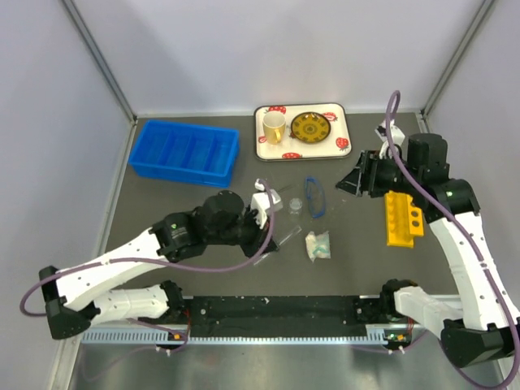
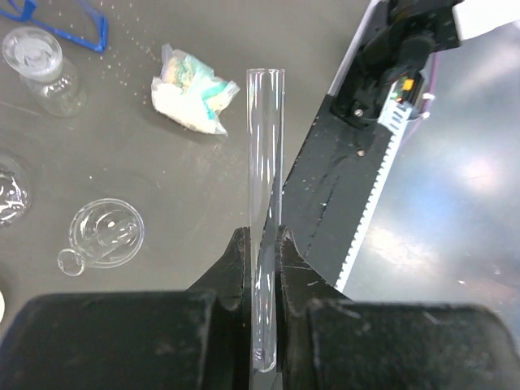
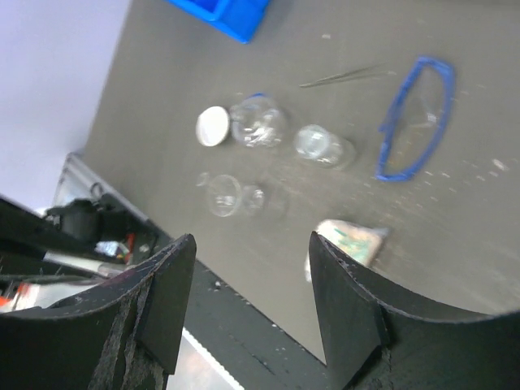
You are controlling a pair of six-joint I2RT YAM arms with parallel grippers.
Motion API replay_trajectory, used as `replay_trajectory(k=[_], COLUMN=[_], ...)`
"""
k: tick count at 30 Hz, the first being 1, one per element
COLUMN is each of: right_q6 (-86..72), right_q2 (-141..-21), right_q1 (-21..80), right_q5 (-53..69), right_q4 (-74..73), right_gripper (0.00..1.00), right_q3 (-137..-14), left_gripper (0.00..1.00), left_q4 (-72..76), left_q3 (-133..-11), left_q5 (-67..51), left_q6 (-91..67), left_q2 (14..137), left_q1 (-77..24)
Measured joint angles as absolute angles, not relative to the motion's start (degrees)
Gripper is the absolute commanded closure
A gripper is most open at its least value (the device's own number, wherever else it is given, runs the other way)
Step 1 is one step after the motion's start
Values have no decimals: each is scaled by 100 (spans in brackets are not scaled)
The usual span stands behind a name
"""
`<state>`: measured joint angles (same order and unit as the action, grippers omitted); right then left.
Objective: Organize the chemistry lab equipment
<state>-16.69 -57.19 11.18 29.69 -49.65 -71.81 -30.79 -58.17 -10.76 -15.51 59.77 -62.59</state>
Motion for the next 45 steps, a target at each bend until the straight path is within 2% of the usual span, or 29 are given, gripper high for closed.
replay_trajectory(k=[1, 10, 16, 23, 38, 45], right_q6=[-1675, -1820, -1822, -1822, -1914, -1975], right_q2=[-5745, -6442, -6698, -6639, -6412, -6412], right_q1=[1146, 2342, 3192, 3417, 4101, 4250], right_q5=[3096, 4296, 4517, 4556, 4528, 4491], right_q4=[-4893, -4191, -3983, -3892, -3557, -3457], right_gripper=[41, 41, 41, 41, 42, 51], right_q3=[-7181, -7557, -7662, -7636, -7273, -7273], left_gripper=[100, 100, 100, 100, 100, 100], left_q4=[-3131, -3175, -3048, -2707, -2252, -2163], left_q3=[-5859, -6173, -6158, -6003, -5922, -5889], left_q5=[-1304, -3024, -4023, -5059, -6086, -6195], left_q6=[-1505, -1369, -1415, -1546, -1662, -1660], left_q2=[5874, 5758, 5778, 5776, 5951, 5953], left_q1=[-6106, -5118, -4567, -3959, -3710, -3669])
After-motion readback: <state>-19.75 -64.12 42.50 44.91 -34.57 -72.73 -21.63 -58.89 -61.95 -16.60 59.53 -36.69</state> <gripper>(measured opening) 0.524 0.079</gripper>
